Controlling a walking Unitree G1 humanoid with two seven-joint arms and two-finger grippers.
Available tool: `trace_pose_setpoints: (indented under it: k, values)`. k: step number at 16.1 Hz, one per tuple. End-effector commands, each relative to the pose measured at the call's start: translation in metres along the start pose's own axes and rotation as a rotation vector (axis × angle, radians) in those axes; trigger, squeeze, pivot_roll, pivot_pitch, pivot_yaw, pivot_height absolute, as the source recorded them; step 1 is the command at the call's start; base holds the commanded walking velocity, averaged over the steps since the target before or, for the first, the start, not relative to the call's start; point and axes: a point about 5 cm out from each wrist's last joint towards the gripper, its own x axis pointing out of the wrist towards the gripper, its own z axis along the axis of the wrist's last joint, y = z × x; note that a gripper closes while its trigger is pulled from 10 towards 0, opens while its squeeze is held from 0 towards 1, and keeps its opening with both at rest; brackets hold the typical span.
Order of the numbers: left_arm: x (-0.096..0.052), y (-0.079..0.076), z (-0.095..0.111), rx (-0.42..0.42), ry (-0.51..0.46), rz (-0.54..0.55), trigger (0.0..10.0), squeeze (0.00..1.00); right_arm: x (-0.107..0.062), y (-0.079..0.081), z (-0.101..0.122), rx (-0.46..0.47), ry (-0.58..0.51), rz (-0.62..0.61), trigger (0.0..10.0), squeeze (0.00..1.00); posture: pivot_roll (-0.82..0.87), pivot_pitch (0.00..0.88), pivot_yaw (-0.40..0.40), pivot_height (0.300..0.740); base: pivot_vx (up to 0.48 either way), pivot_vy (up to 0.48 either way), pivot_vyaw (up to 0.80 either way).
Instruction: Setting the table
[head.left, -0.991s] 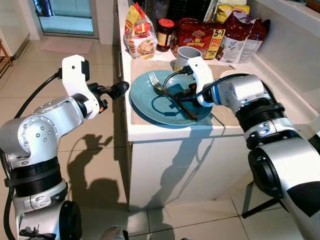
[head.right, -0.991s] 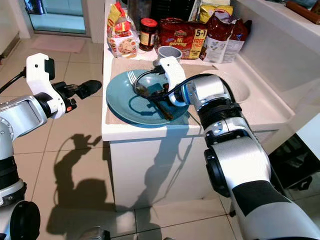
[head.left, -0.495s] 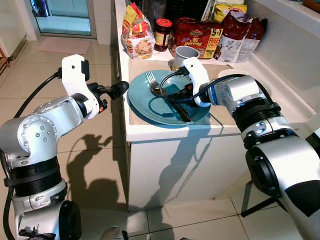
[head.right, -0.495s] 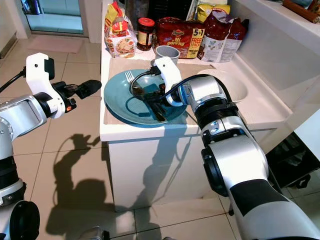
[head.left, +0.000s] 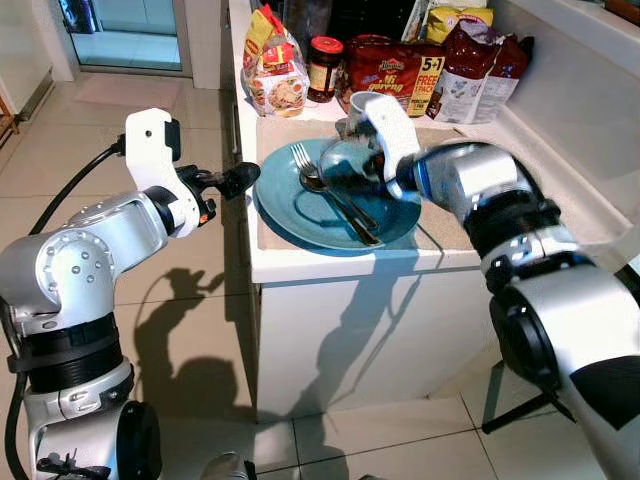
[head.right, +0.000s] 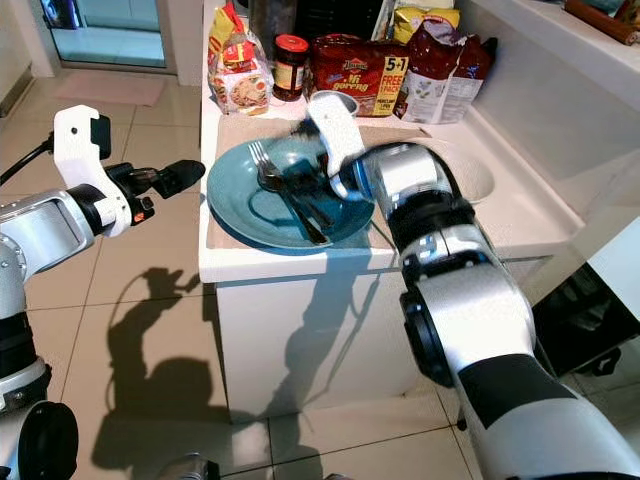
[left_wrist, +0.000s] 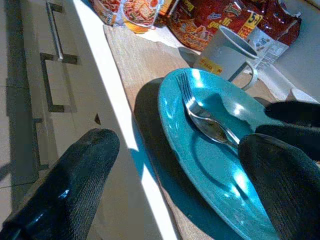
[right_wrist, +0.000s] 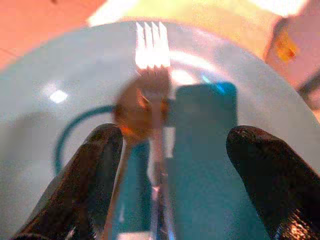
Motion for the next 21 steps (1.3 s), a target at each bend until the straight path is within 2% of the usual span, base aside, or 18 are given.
trace_pose_setpoints:
  k: [1, 3, 4, 5, 10, 12, 13, 14, 15, 16, 19, 21]
  values:
    - [0.002, -0.01, 0.006, 0.014, -0.01, -0.049, 10.0, 0.0, -0.002, 0.002, 0.005, 0.018, -0.012, 0.03, 10.0, 0.9, 0.02, 0.02, -0.132, 0.74, 0.0, 0.0, 0.0]
    - [0.003, -0.011, 0.006, 0.017, -0.011, -0.055, 10.0, 0.0, 0.003, 0.007, -0.003, -0.014, 0.021, 0.057, 10.0, 0.87, 0.02, 0.017, -0.131, 0.74, 0.0, 0.0, 0.0]
    - [0.003, -0.011, 0.006, 0.018, -0.011, -0.057, 10.0, 0.0, 0.007, 0.008, -0.011, -0.034, 0.054, 0.058, 10.0, 0.74, 0.02, 0.012, -0.132, 0.74, 0.0, 0.0, 0.0]
    - [0.003, -0.012, 0.006, 0.019, -0.011, -0.058, 10.0, 0.0, 0.01, 0.009, -0.017, -0.039, 0.084, 0.056, 10.0, 0.0, 0.02, 0.011, -0.132, 0.74, 0.0, 0.0, 0.0]
    - [0.002, -0.012, 0.005, 0.024, -0.007, -0.058, 10.0, 0.0, 0.015, 0.009, -0.034, -0.008, 0.143, 0.03, 10.0, 0.0, 0.03, 0.012, -0.136, 0.74, 0.0, 0.0, 0.0]
    - [0.0, -0.011, 0.003, 0.025, -0.001, -0.054, 10.0, 0.0, 0.016, 0.012, -0.04, 0.066, 0.143, 0.086, 10.0, 0.0, 0.03, 0.017, -0.136, 0.74, 0.0, 0.0, 0.0]
    - [-0.002, -0.009, 0.001, 0.024, 0.001, -0.046, 10.0, 0.0, 0.017, 0.012, -0.044, 0.081, 0.153, 0.098, 9.3, 0.0, 0.03, 0.009, -0.133, 0.74, 0.0, 0.0, 0.0]
    - [-0.002, -0.007, 0.0, 0.026, -0.001, -0.038, 10.0, 0.0, 0.017, 0.012, -0.046, 0.084, 0.156, 0.098, 6.3, 0.0, 0.04, 0.006, -0.132, 0.74, 0.0, 0.0, 0.0]
    - [-0.003, -0.004, -0.001, 0.023, -0.001, -0.02, 10.0, 0.0, 0.017, 0.012, -0.049, 0.091, 0.161, 0.098, 0.5, 0.0, 0.04, 0.0, -0.13, 0.74, 0.0, 0.0, 0.0]
    - [-0.004, -0.001, -0.002, 0.013, 0.0, -0.007, 10.0, 0.0, 0.017, 0.011, -0.052, 0.101, 0.17, 0.097, 0.0, 0.0, 0.04, 0.0, -0.128, 0.74, 0.0, 0.0, 0.0]
    - [0.001, 0.003, -0.005, 0.013, 0.027, 0.01, 10.0, 0.0, 0.015, 0.006, -0.061, 0.106, 0.202, 0.084, 0.0, 0.0, 0.04, 0.0, -0.118, 0.74, 0.0, 0.0, 0.0]
    - [0.007, 0.003, -0.005, -0.015, 0.032, 0.0, 10.0, 0.0, 0.013, 0.003, -0.059, 0.109, 0.195, 0.073, 0.0, 0.0, 0.04, 0.0, -0.113, 0.74, 0.0, 0.0, 0.0]
